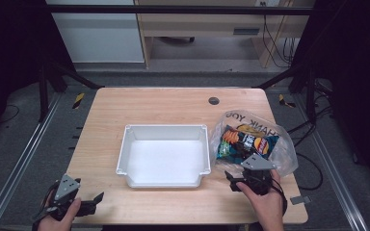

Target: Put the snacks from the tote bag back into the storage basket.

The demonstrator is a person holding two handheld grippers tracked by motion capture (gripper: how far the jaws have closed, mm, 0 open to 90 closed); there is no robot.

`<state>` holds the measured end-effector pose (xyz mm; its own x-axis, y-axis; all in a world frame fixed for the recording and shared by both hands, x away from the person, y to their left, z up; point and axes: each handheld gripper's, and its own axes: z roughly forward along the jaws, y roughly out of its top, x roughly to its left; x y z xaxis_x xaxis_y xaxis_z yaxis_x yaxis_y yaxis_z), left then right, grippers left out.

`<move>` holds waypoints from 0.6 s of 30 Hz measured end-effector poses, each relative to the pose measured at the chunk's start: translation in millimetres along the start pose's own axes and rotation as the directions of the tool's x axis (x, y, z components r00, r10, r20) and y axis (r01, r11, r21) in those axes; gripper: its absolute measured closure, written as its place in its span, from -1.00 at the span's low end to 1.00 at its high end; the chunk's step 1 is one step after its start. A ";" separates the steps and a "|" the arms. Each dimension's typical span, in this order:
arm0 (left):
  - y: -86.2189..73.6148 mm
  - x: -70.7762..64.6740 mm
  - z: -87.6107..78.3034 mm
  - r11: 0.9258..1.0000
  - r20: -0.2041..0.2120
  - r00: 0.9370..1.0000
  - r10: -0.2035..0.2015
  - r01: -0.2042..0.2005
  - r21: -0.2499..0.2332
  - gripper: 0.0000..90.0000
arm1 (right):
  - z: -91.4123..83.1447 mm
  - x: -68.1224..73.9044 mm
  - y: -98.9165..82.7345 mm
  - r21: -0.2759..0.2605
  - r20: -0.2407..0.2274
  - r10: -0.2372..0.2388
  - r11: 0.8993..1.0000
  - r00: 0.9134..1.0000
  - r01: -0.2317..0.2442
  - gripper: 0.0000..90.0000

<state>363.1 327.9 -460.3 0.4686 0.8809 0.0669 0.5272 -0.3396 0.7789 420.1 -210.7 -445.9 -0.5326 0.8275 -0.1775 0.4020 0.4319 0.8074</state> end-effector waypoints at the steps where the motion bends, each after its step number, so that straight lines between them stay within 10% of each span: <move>1: 0.4 0.0 -1.3 1.000 -0.001 1.000 0.001 -0.001 -0.008 -0.93 | -1.8 -0.9 -1.3 0.009 0.019 -0.006 1.000 1.000 0.006 -0.83; 18: -2.3 0.8 -2.1 1.000 0.001 1.000 0.004 -0.004 -0.005 -0.93 | -25.1 -24.2 -13.4 0.049 0.208 0.065 0.996 0.976 -0.077 -0.79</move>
<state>360.8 330.1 -460.8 0.4718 0.8790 0.0697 0.5218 -0.3420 0.7815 409.0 -245.5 -438.3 -0.3388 0.9105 -0.2373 0.4779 0.3838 0.7901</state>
